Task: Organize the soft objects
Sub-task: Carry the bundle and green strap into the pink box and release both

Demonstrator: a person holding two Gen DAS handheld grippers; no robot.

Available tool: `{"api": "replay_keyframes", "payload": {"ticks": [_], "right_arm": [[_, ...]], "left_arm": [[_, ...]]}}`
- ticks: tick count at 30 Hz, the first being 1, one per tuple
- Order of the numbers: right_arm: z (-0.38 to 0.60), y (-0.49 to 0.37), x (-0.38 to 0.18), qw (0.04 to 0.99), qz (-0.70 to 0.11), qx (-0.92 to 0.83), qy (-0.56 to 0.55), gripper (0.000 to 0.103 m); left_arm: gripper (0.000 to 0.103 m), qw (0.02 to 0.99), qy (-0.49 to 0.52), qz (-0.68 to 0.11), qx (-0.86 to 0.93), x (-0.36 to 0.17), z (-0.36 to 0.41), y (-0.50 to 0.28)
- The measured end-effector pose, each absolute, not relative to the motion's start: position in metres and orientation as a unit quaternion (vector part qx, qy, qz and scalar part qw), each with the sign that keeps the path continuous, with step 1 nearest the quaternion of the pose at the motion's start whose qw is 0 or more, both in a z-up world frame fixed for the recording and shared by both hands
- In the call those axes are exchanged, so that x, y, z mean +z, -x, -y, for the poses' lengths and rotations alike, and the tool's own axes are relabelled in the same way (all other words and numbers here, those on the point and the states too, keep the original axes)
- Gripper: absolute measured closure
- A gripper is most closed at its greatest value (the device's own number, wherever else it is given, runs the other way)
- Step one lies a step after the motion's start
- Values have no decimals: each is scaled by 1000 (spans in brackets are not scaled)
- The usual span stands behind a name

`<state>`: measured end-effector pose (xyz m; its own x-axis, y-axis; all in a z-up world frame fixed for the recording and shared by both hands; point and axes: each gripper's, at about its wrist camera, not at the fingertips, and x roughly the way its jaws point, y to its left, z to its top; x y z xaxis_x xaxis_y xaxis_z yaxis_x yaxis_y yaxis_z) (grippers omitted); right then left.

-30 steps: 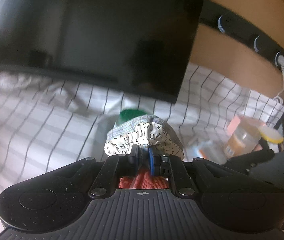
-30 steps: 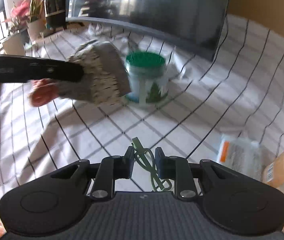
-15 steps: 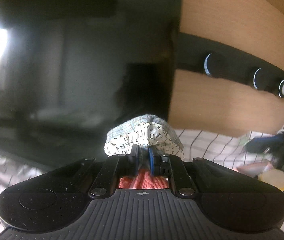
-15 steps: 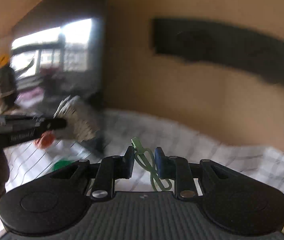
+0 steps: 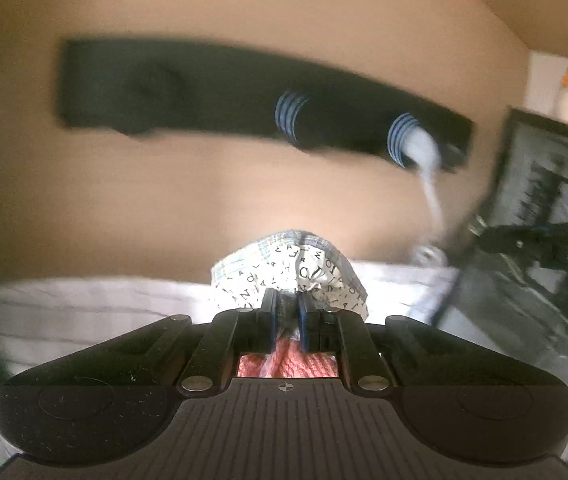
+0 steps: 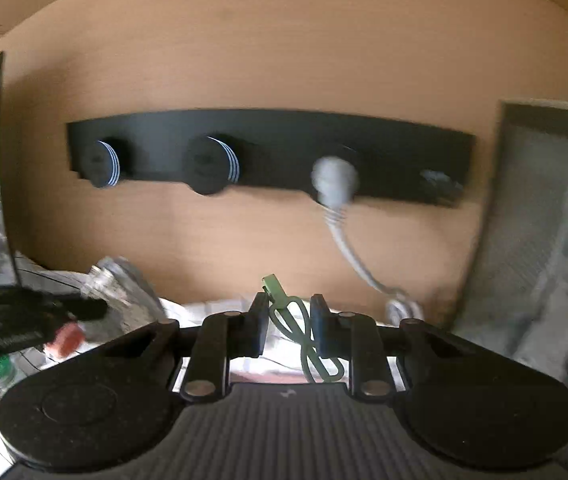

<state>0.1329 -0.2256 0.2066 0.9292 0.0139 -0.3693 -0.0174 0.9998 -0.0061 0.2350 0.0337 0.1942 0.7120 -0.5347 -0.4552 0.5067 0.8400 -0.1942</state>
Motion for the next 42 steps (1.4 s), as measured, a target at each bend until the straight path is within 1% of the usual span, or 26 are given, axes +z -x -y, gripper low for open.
{"api": "replay_keyframes", "payload": {"ticks": [3,7,8,9,10,12,14,15,19,23,29,31,32,34,35,36,38,40,42], "right_arm": [[242,-132,202,980,-197,-1,-10,81],[255,-138,193,977,-212,-2,-24,81],[256,-138,190,976,-216,-3,-29,81],[260,-142,187,974,-223,-4,-36,81],[263,-148,183,972,-231,-2,-44,81],[266,-160,176,966,-250,8,-66,81],[269,-166,164,957,-273,25,-92,81],[268,-173,155,952,-286,33,-107,81],[262,-197,113,925,-348,46,-147,81],[253,-225,67,904,-408,14,-129,82],[241,-232,56,917,-390,2,-85,82],[234,-230,57,921,-384,-2,-68,82],[230,-227,58,922,-381,-2,-60,82],[221,-224,62,924,-378,3,-55,71],[219,-221,66,926,-372,7,-57,57],[217,-215,72,931,-362,9,-56,39],[208,-198,88,943,-332,8,-40,29],[194,-181,99,951,-307,14,-18,28],[177,-158,109,959,-282,34,3,21]], "left_arm": [[90,903,40,-287,-318,174,1,-238],[89,875,66,-306,-370,148,40,-231],[87,868,86,-309,-380,140,47,-232],[81,862,102,-316,-383,127,55,-234],[79,857,100,-336,-379,117,62,-237],[80,851,47,-391,-348,92,83,-244],[79,855,14,-408,-320,74,90,-247],[79,859,13,-406,-310,69,88,-245],[79,867,43,-382,-316,75,64,-237],[79,872,42,-369,-319,97,30,-218],[79,910,58,-309,-271,123,-62,-171],[79,928,50,-301,-214,116,-99,-158],[79,931,50,-313,-182,109,-116,-155],[79,922,63,-358,-131,90,-143,-159],[79,919,73,-371,-112,81,-154,-159],[79,917,83,-378,-100,72,-163,-159],[79,916,80,-379,-103,64,-169,-162],[79,913,74,-386,-115,58,-169,-168],[79,905,83,-397,-126,51,-165,-175]]}}
